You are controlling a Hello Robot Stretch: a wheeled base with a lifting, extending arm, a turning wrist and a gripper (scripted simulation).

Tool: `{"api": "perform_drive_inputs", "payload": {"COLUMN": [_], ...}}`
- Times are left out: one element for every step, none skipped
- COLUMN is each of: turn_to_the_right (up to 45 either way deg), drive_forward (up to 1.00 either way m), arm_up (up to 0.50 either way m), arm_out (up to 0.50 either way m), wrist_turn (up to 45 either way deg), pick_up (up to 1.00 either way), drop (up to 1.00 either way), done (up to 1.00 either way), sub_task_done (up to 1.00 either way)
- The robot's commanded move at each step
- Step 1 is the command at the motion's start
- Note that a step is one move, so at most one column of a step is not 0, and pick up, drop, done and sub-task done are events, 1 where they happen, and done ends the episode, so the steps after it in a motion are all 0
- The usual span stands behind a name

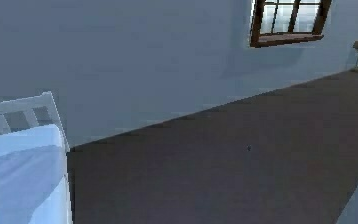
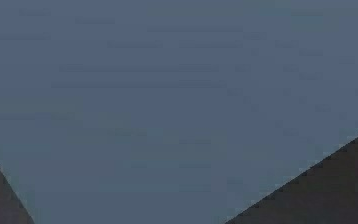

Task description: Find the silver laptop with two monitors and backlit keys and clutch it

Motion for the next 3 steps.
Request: {"api": "perform_drive_inputs", "payload": {"turn_to_the_right": [24.0,0.0,33.0], "drive_forward": [0.0,0.5,0.0], "arm_up": [0.0,0.0,0.0], "arm_out": [0.0,0.0,0.0], "wrist_turn": [0.0,0.0,0.0], "pick_up": [0.0,0.0,0.0], "drop": [0.0,0.0,0.0], "done": [0.0,0.0,0.0], "sub_task_done": [0.0,0.0,0.0]}}
